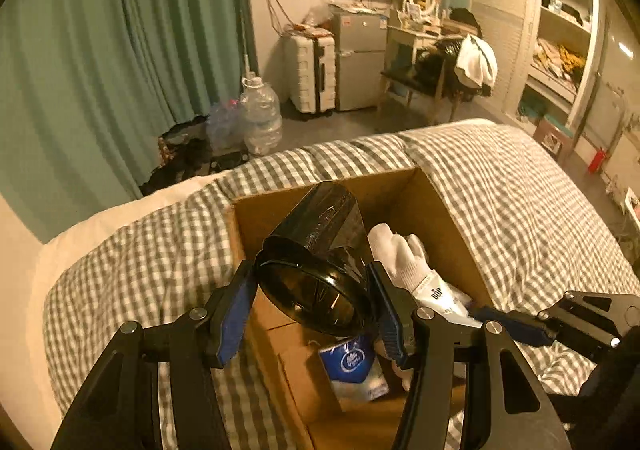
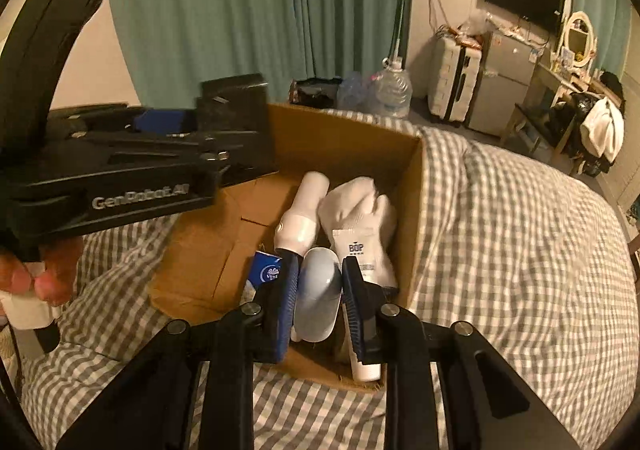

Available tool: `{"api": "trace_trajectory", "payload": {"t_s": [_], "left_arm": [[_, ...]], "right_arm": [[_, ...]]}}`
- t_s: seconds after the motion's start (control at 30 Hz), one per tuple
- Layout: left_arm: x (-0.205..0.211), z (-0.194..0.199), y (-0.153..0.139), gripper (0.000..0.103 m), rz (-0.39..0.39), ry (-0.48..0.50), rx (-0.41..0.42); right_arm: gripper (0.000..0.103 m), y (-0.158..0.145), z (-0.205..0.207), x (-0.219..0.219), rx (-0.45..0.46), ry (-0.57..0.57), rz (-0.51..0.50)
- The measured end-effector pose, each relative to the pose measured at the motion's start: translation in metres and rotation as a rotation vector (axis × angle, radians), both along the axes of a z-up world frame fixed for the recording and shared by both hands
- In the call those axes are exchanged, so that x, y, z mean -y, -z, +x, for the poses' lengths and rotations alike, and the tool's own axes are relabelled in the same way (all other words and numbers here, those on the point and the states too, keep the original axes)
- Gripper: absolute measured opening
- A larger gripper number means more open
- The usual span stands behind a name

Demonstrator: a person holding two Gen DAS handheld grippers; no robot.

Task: Organize objects
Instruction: 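Carry the white case with the right tool while the left tool carries the black lens into the box, then open both tools to release the items and withdraw from the box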

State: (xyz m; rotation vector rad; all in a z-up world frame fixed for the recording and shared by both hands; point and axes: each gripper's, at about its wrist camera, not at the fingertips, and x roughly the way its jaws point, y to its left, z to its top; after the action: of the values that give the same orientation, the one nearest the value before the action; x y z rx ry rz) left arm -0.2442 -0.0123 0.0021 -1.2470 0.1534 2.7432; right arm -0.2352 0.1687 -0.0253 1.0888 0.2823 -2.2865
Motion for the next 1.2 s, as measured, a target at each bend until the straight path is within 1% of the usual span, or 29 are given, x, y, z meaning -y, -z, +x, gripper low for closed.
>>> {"api": "trace_trajectory", "payload": {"t_s": [0.13, 0.27, 0.37, 0.47, 0.53, 0.57, 0.6, 0.63, 0.67, 0.73, 0.77, 0.8, 0.87, 0.97, 1.03, 1.07, 1.17, 1.2], "left_arm": [[-0.006, -0.012, 0.019, 0.057, -0.018, 0.031, 0.013], [-0.011, -0.016, 0.028, 0.057, -0.016, 0.046, 0.006], [-0.009, -0.016, 0.029, 0.057, -0.015, 0.034, 0.010], [-0.007, -0.012, 0.026, 0.059, -0.026, 0.031, 0.007], [-0.007, -0.010, 0.024, 0.059, -0.031, 0.025, 0.014], [-0.007, -0.009, 0.021, 0.059, -0.030, 0.020, 0.018], [-0.006, -0.006, 0.018, 0.060, -0.024, 0.015, 0.018], [-0.006, -0.004, 0.016, 0.062, -0.019, 0.013, 0.015], [-0.005, 0.000, 0.011, 0.064, -0.009, 0.012, 0.009], [-0.005, 0.007, 0.001, 0.076, 0.000, 0.012, -0.004], [-0.006, 0.012, -0.005, 0.079, -0.005, 0.011, -0.017], [-0.006, 0.015, -0.011, 0.082, -0.013, 0.009, -0.026], [-0.008, 0.026, -0.025, 0.083, -0.032, 0.009, -0.051], [-0.010, 0.043, -0.047, 0.084, -0.035, 0.012, -0.083], [-0.009, 0.057, -0.066, 0.089, -0.037, 0.003, -0.120], [-0.009, 0.063, -0.074, 0.090, -0.035, -0.001, -0.136], [-0.008, 0.085, -0.100, 0.090, -0.026, -0.013, -0.185], [-0.008, 0.091, -0.107, 0.093, -0.027, -0.017, -0.197]], "right_arm": [[0.022, 0.016, -0.011, 0.006, 0.021, -0.010, -0.010], [0.022, 0.026, -0.015, 0.008, 0.044, -0.018, -0.023], [0.022, 0.030, -0.014, 0.007, 0.056, -0.017, -0.020], [0.022, 0.026, -0.012, 0.004, 0.046, -0.013, -0.032], [0.028, 0.020, -0.009, 0.001, 0.041, -0.007, -0.045], [0.035, 0.017, -0.009, 0.001, 0.038, -0.003, -0.046], [0.039, 0.013, -0.007, -0.002, 0.029, 0.007, -0.045], [0.039, 0.009, -0.005, -0.004, 0.026, 0.011, -0.046], [0.039, 0.007, -0.003, -0.004, 0.024, 0.012, -0.047], [0.039, -0.001, 0.001, -0.008, 0.016, 0.019, -0.047], [0.042, -0.005, 0.003, -0.010, 0.011, 0.024, -0.043], [0.048, -0.010, 0.006, -0.013, 0.003, 0.033, -0.040], [0.055, -0.018, 0.010, -0.018, -0.005, 0.042, -0.039], [0.056, -0.034, 0.021, -0.026, -0.026, 0.054, -0.040], [0.063, -0.048, 0.029, -0.032, -0.047, 0.068, -0.038], [0.067, -0.055, 0.034, -0.034, -0.058, 0.075, -0.037], [0.068, -0.073, 0.046, -0.040, -0.085, 0.085, -0.044], [0.068, -0.080, 0.051, -0.043, -0.091, 0.089, -0.049]]}}
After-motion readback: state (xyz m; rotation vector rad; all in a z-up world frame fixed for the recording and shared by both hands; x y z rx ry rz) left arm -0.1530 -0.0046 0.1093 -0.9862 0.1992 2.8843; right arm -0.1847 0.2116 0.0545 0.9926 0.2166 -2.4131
